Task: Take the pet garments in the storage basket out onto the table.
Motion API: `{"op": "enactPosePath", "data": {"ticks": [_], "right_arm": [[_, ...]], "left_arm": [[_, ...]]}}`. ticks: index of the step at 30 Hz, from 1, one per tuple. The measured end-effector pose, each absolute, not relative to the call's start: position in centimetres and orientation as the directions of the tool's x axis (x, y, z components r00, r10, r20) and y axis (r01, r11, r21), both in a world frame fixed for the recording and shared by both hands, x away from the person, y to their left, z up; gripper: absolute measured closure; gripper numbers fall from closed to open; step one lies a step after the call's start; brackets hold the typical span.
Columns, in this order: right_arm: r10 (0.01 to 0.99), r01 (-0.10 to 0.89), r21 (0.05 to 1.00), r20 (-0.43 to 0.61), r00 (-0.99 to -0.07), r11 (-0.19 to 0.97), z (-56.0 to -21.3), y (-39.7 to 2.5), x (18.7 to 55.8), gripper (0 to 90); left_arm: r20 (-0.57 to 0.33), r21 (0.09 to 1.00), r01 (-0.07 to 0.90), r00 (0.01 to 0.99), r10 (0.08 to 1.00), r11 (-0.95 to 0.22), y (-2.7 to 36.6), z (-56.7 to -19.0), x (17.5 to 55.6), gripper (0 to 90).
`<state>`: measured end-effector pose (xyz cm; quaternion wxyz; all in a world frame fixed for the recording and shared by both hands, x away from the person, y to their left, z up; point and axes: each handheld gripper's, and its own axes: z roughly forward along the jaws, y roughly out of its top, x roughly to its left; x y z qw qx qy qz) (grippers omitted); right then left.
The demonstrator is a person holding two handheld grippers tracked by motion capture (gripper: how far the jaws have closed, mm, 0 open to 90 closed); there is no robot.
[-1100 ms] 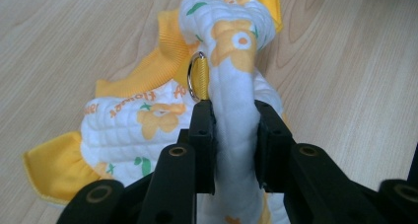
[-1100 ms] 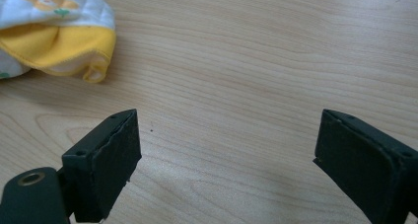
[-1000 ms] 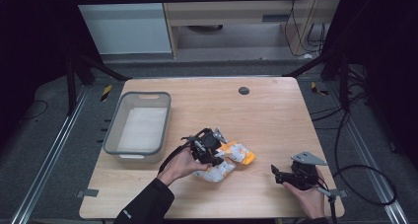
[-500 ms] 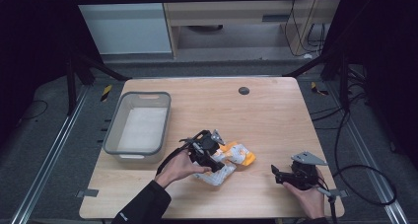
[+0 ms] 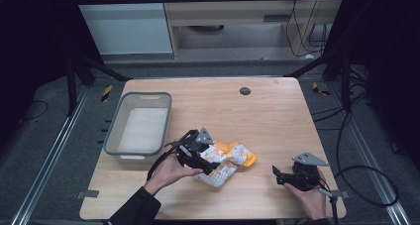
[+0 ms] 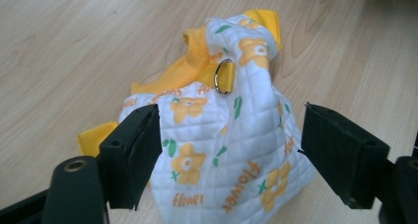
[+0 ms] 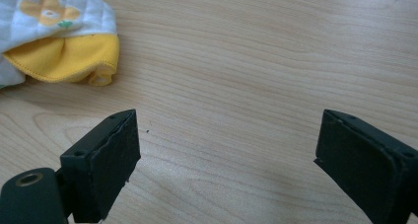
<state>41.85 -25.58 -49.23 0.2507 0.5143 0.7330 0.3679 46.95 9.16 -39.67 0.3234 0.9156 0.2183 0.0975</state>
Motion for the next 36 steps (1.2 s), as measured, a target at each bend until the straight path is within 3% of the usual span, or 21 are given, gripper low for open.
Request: {"op": "enactPosePath", "data": {"ticks": [15,28,36], "right_arm": [[0.939,0.571,0.797,0.011,-0.343,0.199,-49.2,-25.6,41.8,9.6],[0.939,0.576,0.794,0.016,-0.342,0.196,-49.3,-25.5,41.8,9.3],[0.94,0.577,0.793,0.017,-0.341,0.195,-49.3,-25.5,41.8,9.2]], "left_arm": [[0.021,0.753,0.381,0.802,0.598,-0.537,14.5,-40.7,45.2,22.4],[-0.012,0.798,0.427,0.717,0.697,-0.425,19.4,-43.4,43.0,22.6],[-0.031,0.804,0.441,0.701,0.712,-0.399,21.4,-44.4,41.6,22.5]]}}
